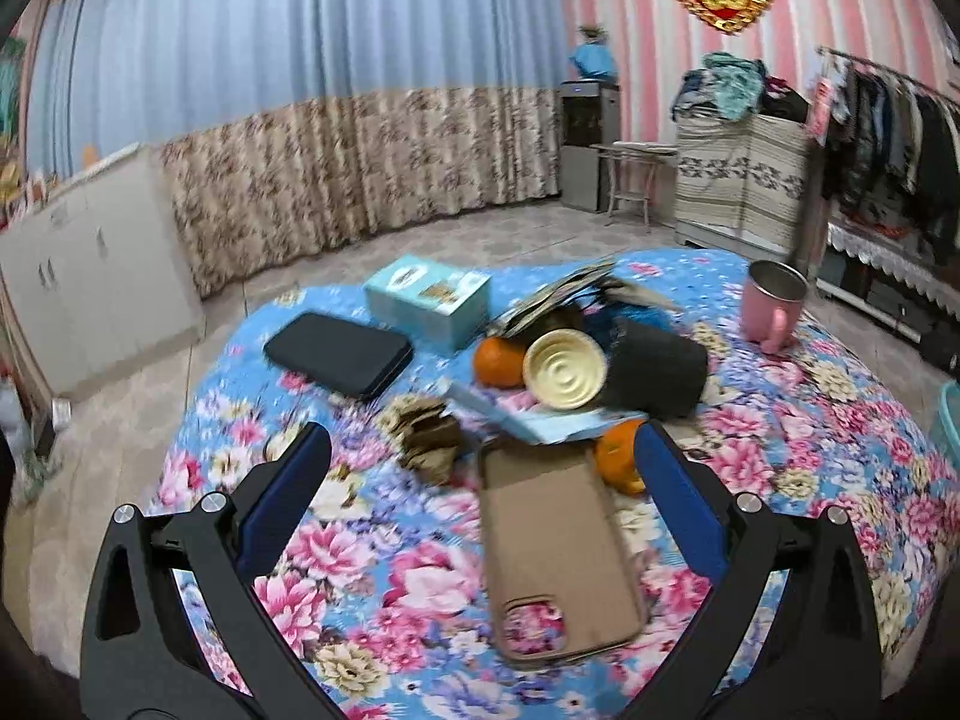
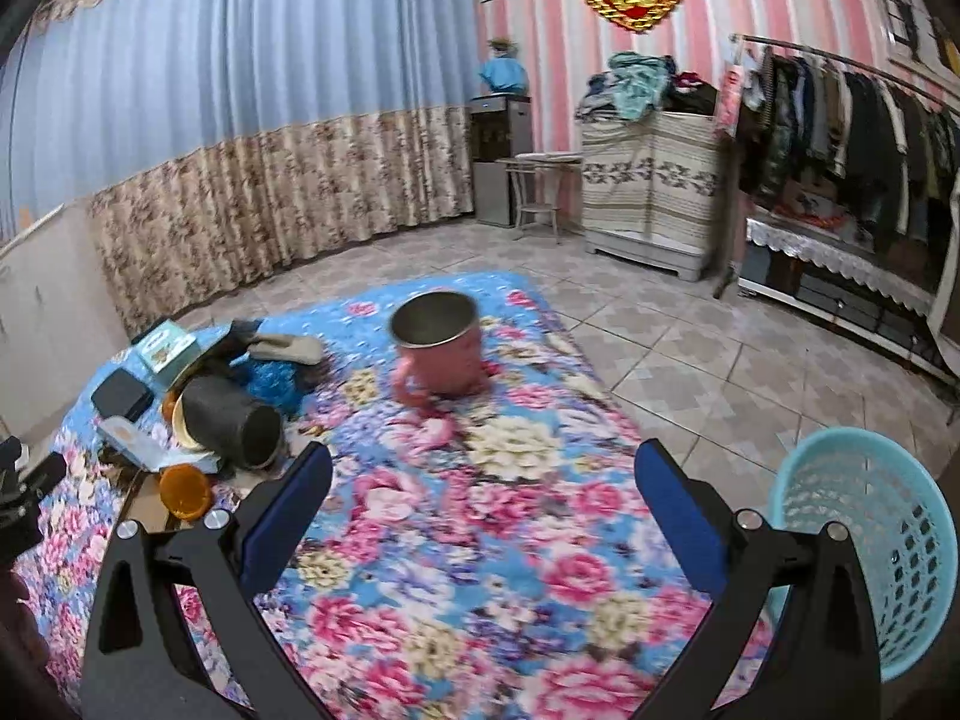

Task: Collect trash
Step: 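Move both tools back over the bed toward the remaining items, then grasp the brown paper with the left gripper while the right grasps an orange peel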

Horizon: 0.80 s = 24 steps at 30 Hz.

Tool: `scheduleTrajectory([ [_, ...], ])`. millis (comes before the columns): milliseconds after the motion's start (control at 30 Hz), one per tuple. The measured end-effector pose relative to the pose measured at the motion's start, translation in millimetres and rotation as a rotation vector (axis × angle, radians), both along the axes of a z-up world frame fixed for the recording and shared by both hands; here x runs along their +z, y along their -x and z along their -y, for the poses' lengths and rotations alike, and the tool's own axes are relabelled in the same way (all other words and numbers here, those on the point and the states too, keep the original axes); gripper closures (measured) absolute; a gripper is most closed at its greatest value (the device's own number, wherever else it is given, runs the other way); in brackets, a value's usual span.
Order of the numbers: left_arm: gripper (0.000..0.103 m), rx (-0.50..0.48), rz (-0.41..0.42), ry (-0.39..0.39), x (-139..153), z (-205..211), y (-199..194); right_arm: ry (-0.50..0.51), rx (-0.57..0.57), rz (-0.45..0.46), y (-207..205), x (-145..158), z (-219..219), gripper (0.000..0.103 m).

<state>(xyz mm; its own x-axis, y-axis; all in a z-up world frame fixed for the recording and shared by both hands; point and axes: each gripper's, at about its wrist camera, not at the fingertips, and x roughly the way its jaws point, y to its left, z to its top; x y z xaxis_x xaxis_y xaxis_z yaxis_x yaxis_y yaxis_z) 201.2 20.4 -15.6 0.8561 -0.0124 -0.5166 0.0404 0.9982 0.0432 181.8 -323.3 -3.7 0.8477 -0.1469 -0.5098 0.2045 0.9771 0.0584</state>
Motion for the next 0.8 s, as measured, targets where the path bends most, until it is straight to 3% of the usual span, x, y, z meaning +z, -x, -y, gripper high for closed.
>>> scheduleTrajectory([
  [333,0.005,0.030,-0.055,-0.023,-17,-19,-23,0.014,0.050,-0.055,-48,-20,-31,0.004],
  [567,0.005,0.093,-0.077,-0.052,-20,-49,-44,0.047,0.167,-0.093,-57,-49,-72,0.004],
  [633,0.005,0.098,-0.092,-0.019,-20,-64,-50,0.055,0.199,-0.137,-61,-58,-84,0.005],
  [800,0.005,0.083,-0.165,0.091,-36,-80,-71,0.112,0.260,-0.136,-62,-60,-112,0.005],
])
